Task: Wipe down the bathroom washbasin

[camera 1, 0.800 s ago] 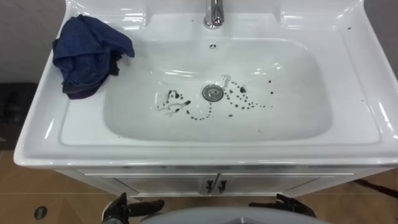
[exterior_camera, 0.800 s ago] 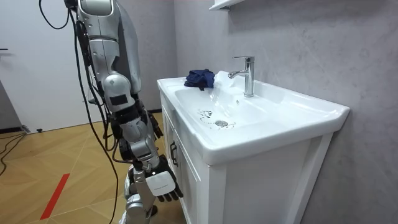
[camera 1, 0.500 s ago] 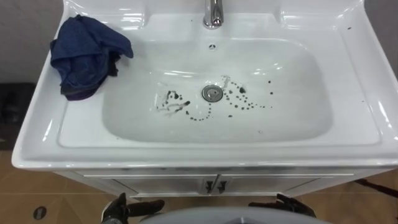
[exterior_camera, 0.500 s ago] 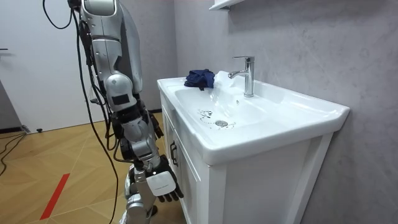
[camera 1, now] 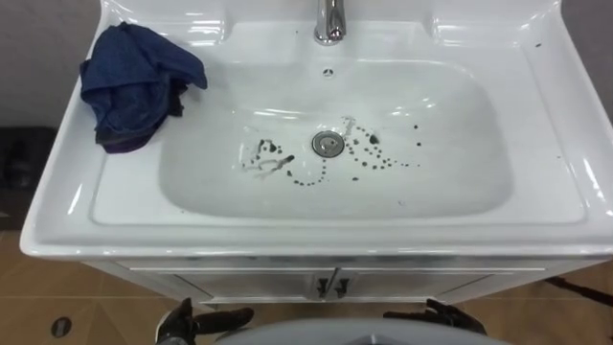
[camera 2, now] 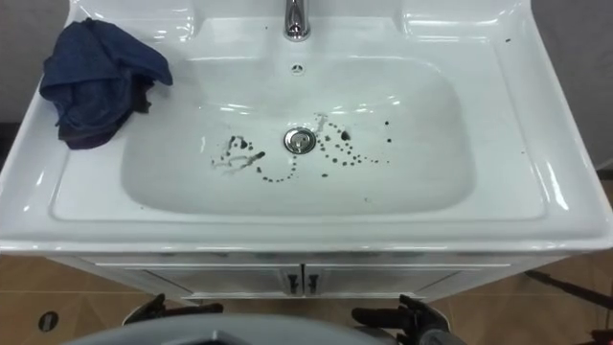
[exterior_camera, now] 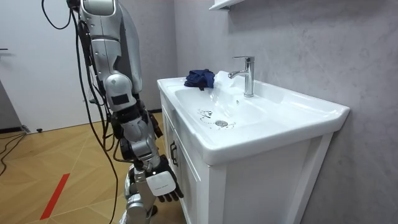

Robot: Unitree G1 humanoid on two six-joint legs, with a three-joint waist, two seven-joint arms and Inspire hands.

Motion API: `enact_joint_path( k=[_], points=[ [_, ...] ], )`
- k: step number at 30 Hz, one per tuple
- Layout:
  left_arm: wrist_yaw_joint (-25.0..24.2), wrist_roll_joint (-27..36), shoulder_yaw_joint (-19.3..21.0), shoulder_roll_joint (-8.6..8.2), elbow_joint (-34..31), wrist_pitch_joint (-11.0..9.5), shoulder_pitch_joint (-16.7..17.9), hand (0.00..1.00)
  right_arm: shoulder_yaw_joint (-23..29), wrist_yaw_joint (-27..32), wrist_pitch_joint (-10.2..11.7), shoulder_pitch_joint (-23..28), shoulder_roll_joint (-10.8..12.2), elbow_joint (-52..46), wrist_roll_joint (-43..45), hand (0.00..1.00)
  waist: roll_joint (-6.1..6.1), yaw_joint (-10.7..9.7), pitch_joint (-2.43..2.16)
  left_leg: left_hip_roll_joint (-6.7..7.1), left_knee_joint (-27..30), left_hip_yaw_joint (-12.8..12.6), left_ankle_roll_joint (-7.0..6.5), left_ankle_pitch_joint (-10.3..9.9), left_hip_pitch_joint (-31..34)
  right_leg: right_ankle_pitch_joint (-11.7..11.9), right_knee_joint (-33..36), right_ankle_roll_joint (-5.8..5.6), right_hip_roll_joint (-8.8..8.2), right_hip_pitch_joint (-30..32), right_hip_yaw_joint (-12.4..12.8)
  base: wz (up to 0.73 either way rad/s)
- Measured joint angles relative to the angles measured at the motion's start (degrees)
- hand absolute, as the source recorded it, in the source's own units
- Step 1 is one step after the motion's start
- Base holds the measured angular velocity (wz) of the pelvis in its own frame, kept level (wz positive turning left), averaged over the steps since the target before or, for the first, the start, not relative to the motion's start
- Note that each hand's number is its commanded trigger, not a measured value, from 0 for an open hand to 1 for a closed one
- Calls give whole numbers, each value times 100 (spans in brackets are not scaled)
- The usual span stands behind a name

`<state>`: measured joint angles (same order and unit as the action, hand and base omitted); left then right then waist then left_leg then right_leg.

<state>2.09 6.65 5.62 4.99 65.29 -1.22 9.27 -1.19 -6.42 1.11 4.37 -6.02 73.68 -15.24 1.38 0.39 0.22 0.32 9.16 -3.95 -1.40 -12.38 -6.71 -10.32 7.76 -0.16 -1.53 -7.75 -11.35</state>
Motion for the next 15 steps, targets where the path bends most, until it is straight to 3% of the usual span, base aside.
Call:
enact_joint_path(
  k=[4, 6, 9, 15],
  points=[
    [183, 12, 169, 2, 2, 56, 46, 0, 26, 2, -50, 1, -2, -9, 0, 0, 9, -5, -16, 0, -1, 2, -2, -2, -5, 0, 0, 0, -2, -11, -23, 0],
    [282, 55, 267, -1, 0, 61, 96, 0, 28, 5, -70, 1, -3, -32, 17, 0, 0, 3, 5, 0, 0, 15, -5, -15, -4, 0, -2, 0, -2, -19, -50, 5],
    [538, 86, 401, 0, -11, 85, 222, 0, 27, 27, -121, 12, -3, -77, 27, 0, 0, 7, 1, 1, 17, 26, -8, -38, 2, -4, -2, -6, -1, -23, -50, 1],
    [941, 285, 1036, 51, -11, 184, 493, 0, 32, 10, -197, -18, -38, -73, 58, 0, -29, 160, -19, 12, 40, 103, -17, -59, 20, -13, -2, -22, -17, -29, -97, 4]
  ],
)
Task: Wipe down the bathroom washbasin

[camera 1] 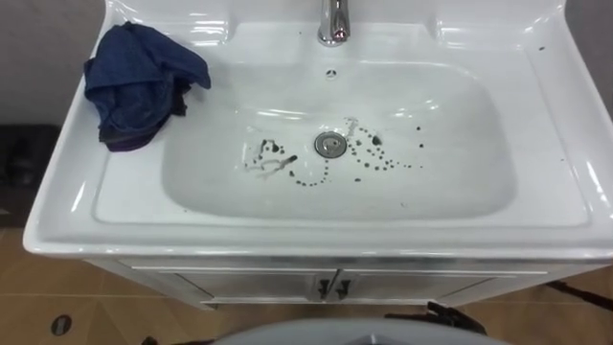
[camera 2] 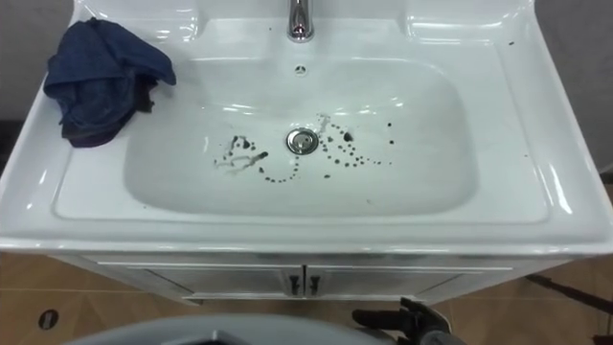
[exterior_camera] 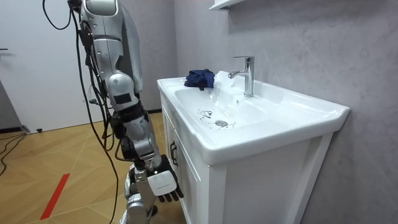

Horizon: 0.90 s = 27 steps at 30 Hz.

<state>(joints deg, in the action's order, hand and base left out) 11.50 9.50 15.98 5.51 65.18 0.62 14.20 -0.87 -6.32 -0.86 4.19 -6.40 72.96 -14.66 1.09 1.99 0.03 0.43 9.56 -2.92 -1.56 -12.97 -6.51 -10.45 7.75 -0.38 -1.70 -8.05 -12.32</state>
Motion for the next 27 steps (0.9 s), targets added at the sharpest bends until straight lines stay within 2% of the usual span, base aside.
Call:
enact_joint_path(
  k=[5, 8, 11, 14, 16, 19, 21, 22, 26, 27],
  points=[
    [373, 160, 410, 75, -223, 27, 162, 0, 105, 67, -13, -15, -20, 7, 223, 0, -32, 58, -8, 36, 21, 206, -6, -3, -20, -20, -3, -31, -29, -124, -209, 24],
    [614, 339, 821, 126, -355, 12, 146, 0, 139, 140, -27, 39, -126, 13, 276, 0, -109, 265, -3, 37, 24, 285, -7, -4, -11, -20, -4, -31, -26, -139, -227, 5],
    [1012, 343, 1256, 129, -769, -18, 184, 0, 303, 202, -38, 101, -227, 12, 325, 0, -205, 405, 0, 46, 19, 318, -7, -4, -4, -20, -3, -31, -34, -168, -363, 14],
    [1450, 451, 1538, 151, -1306, -104, 202, 0, 465, 384, -50, 113, -324, 3, 429, 0, -334, 548, -1, 48, 20, 365, -6, -4, -8, -21, -4, -32, -34, -194, -382, 9],
    [1841, 448, 1732, 173, -1770, -243, 280, 0, 516, 487, -45, 185, -409, -41, 659, 0, -388, 654, 7, 56, 25, 424, -2, -1, 4, -28, -3, -35, -40, -196, -443, 7],
    [2300, 454, 1778, 210, -2361, -438, 306, 0, 554, 552, -47, 264, -472, -128, 834, 0, -390, 655, -1, 130, 119, 572, 2, 6, 109, -120, 4, -34, -104, -185, -600, 22],
    [2559, 453, 1805, 213, -2893, -492, 304, 0, 615, 617, -48, 362, -470, -177, 854, 0, -396, 657, -12, 156, 196, 656, 2, 5, 155, -145, 7, -41, -119, -160, -677, 27],
    [2762, 453, 1823, 225, -3210, -596, 288, 0, 618, 656, -49, 375, -473, -175, 850, 0, -390, 744, -16, 154, 205, 678, 2, 5, 184, -152, 23, -36, -117, -135, -666, 12],
    [3237, 385, 2146, 263, -4308, -664, 173, 0, 664, 688, -41, 434, -466, -177, 1009, 0, -403, 891, -19, 138, 202, 638, 6, 7, 183, -167, 83, -26, -114, -99, -670, 0],
    [3451, 377, 2189, 335, -4721, -724, 142, 0, 678, 703, -40, 438, -478, -177, 1049, 0, -405, 910, -19, 139, 200, 639, 6, 7, 187, -167, 82, -26, -116, -96, -676, 0]
  ],
)
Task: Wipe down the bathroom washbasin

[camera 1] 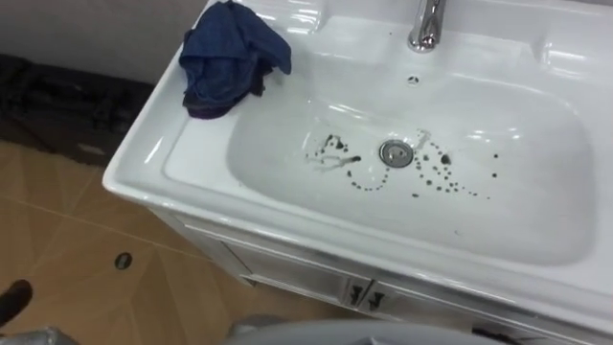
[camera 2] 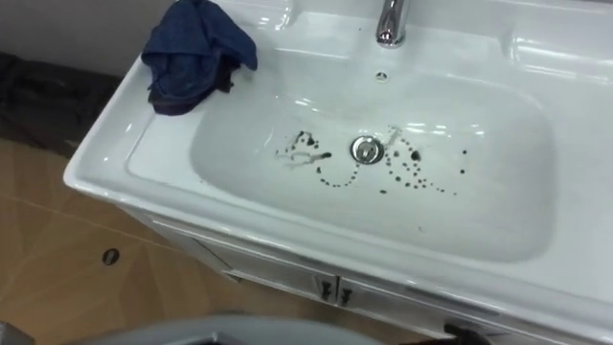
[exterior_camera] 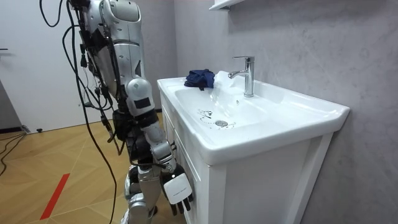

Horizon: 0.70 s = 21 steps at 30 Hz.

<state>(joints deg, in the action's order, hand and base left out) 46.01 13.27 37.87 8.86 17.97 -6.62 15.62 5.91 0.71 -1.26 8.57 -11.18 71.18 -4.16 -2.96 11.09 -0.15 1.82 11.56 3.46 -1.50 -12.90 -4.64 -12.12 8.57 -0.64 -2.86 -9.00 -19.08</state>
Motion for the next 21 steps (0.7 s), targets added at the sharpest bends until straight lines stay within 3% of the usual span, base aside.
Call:
enact_joint_path(
  k=[4, 9, 16, 21],
  points=[
    [439, -67, 31, 464, -912, -128, -124, 0, -14, 82, 0, 8, -5, 9, 1, 0, -42, 24, -3, 9, -2, 40, 0, 0, 4, 1, 1, -1, -1, -3, -4, 0],
    [562, -997, 143, 669, -1976, -132, -232, 0, -17, 119, 109, 43, 4, 19, 23, 0, -74, -24, 6, 6, -6, 41, -1, -1, 7, 2, 0, -1, 2, -6, -12, 0],
    [432, -1424, 142, 759, -2926, -176, -504, 0, -17, 108, 291, 37, -24, 30, 5, 0, -190, -211, 28, 3, -10, -15, -1, -1, 8, 2, 2, -1, 1, -1, 10, -1],
    [317, -1915, 82, 765, -3047, -186, -635, 0, -19, 108, 327, 4, -23, 25, -78, 0, -203, -357, 37, 8, -11, -28, -1, 0, 0, 3, -13, -1, 0, -16, 31, 0]
  ],
)
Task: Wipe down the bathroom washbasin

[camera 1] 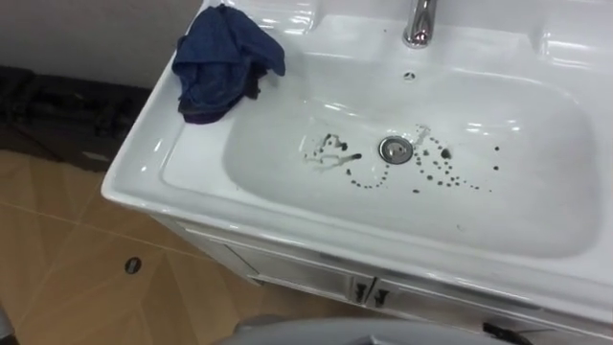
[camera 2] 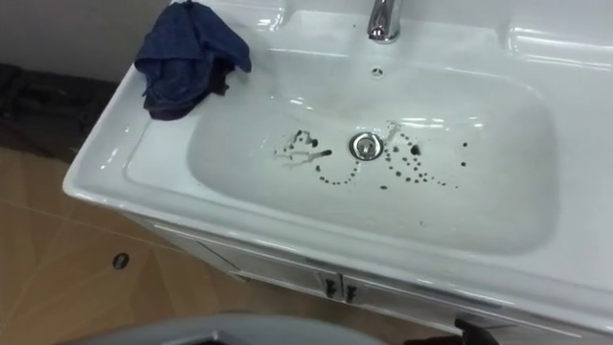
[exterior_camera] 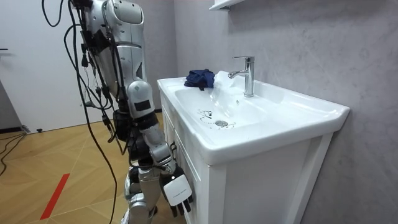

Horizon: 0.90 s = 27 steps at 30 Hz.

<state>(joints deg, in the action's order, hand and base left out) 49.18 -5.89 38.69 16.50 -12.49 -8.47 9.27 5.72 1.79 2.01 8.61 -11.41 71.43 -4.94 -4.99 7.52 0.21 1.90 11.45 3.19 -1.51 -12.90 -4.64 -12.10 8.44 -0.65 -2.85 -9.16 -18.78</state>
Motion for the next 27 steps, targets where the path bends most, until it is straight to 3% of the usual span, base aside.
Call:
enact_joint_path(
  k=[6, 13, 18, 22, 27],
  points=[
    [-237, -388, -146, -3, -184, -21, -3, 0, 8, -157, 56, -15, 17, 21, -144, 0, 58, -184, 31, -8, 13, -23, 0, 1, -5, 0, 1, 0, 5, 5, 46, -1],
    [-542, -400, -491, -73, -206, -17, -2, 0, 16, -250, 61, 13, 19, 18, -153, 0, 109, -362, 44, -21, 3, -152, -1, 1, -102, 2, 18, 0, 2, -56, 130, -8],
    [-728, -789, -1148, -258, -205, 72, 10, 0, 0, -236, 58, -56, 43, 159, -448, 0, 125, -414, 41, -27, -39, -165, -5, -2, -164, 3, 27, -2, 8, -86, 167, -2],
    [-835, -1404, -1566, -268, -206, 90, 21, 0, -117, -249, 59, -126, 35, 165, -336, 0, 138, -454, 26, -46, -66, -233, -4, -2, -197, 8, 31, 5, 32, -68, 274, -10],
    [-1027, -1701, -1683, -267, -209, 105, 19, 0, -136, -326, 58, -173, 38, 166, -260, 0, 183, -582, -12, -53, -45, -290, -3, -1, -195, 12, 30, 10, 31, 3, 300, -6]
  ],
)
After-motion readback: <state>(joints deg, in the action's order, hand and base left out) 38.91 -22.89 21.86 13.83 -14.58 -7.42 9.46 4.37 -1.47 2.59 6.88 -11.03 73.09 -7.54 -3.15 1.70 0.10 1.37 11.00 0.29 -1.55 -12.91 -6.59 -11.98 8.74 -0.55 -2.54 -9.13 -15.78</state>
